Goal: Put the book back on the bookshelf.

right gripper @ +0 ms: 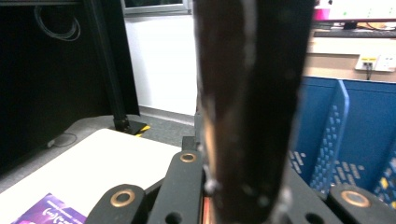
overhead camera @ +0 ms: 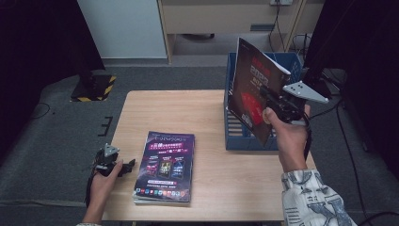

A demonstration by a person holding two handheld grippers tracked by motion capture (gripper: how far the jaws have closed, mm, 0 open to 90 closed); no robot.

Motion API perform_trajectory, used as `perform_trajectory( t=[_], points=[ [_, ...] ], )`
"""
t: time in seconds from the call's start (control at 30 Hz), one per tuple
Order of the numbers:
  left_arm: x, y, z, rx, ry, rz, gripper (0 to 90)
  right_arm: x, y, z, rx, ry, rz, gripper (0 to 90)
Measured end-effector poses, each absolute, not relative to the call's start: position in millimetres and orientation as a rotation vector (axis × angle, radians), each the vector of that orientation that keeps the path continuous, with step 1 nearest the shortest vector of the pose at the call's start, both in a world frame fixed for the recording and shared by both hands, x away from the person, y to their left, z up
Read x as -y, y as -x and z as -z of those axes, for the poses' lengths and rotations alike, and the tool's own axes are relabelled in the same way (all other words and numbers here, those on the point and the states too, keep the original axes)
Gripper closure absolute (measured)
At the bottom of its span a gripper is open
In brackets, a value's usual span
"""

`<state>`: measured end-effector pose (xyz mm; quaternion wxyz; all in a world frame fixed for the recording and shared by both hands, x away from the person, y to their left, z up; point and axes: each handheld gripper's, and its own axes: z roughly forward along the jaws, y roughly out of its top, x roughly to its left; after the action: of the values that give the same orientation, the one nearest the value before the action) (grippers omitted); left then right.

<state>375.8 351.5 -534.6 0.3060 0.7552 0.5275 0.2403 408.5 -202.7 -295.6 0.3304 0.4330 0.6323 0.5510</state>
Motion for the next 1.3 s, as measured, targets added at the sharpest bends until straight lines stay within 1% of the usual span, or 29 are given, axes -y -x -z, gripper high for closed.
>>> perform_trajectory(
  t=[0.13, 0.3, 0.43, 0.63, 0.83, 1.3],
  points=[
    [-351.5, -375.7, 534.8, -1.397, -1.996, -0.636, 7.8, 205.4, -411.4, 295.7, -1.639, -1.147, -1.413, 86.9],
    [-353.2, -375.9, 535.2, -1.401, -1.990, -0.624, 7.6, 202.6, -424.5, 298.9, -1.618, -1.176, -1.369, 86.9],
    [-353.2, -376.0, 535.2, -1.399, -1.991, -0.626, 7.6, 193.3, -441.9, 301.3, -1.610, -1.196, -1.335, 86.9],
    [-352.9, -375.9, 535.4, -1.398, -1.990, -0.627, 7.6, 183.3, -455.8, 304.3, -1.569, -1.237, -1.292, 86.9],
    [-352.7, -376.0, 535.4, -1.394, -1.992, -0.627, 7.6, 172.3, -473.3, 315.1, -1.545, -1.257, -1.272, 86.9],
    [-352.5, -376.5, 535.5, -1.394, -1.991, -0.624, 7.6, 162.9, -485.0, 336.6, -1.487, -1.247, -1.261, 86.9]
  ],
)
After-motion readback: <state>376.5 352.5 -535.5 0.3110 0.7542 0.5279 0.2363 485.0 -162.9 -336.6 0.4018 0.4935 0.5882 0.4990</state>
